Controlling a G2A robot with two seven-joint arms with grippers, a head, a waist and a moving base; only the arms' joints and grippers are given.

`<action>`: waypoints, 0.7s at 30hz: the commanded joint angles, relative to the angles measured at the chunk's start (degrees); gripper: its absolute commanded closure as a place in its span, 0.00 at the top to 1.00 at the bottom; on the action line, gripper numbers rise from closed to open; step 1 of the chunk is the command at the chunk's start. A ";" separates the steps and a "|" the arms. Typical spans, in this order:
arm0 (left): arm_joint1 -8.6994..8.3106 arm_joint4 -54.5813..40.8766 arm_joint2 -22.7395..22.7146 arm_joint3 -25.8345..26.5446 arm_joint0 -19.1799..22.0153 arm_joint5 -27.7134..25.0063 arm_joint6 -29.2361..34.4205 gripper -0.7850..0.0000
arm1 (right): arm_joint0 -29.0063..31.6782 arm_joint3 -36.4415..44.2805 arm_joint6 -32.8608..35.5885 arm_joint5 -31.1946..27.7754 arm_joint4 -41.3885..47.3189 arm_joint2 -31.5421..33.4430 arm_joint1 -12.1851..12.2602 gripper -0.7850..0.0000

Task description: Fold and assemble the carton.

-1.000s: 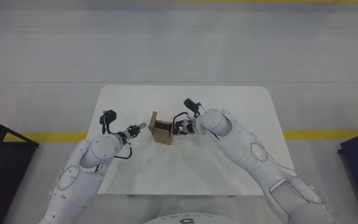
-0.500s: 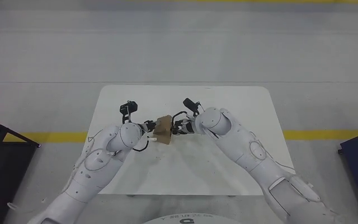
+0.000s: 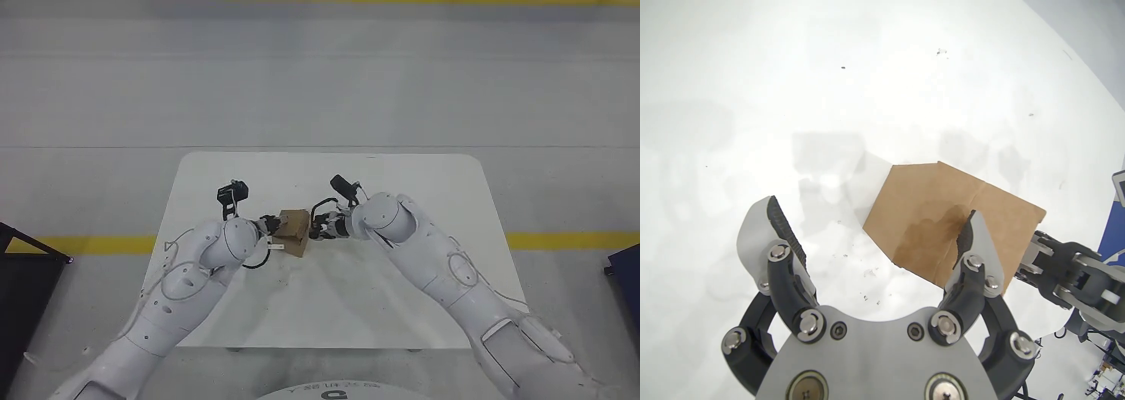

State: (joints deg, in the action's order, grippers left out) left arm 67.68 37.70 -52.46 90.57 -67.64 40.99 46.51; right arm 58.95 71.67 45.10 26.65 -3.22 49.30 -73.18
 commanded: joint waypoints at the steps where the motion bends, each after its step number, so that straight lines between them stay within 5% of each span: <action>1: 0.01 0.13 -0.11 -0.02 -0.21 -0.07 0.08 1.00 | 0.46 0.21 0.19 -0.67 0.08 0.69 0.24 0.00; 6: 0.29 1.04 0.63 -0.36 0.07 0.47 0.30 1.00 | 2.04 1.27 1.09 -3.16 0.00 2.31 0.95 0.03; 7: 0.36 1.07 0.72 -0.44 0.16 0.55 0.32 1.00 | 2.37 1.51 1.32 -3.51 -0.08 2.61 1.10 0.20; 21: 0.81 1.34 0.35 -0.74 0.17 0.49 0.44 1.00 | 5.05 4.66 2.22 -5.02 -2.03 3.99 2.18 0.22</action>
State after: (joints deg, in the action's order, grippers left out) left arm 68.47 39.06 -52.06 89.85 -67.43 41.58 46.92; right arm 63.76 76.02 47.51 21.80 -5.13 53.20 -71.06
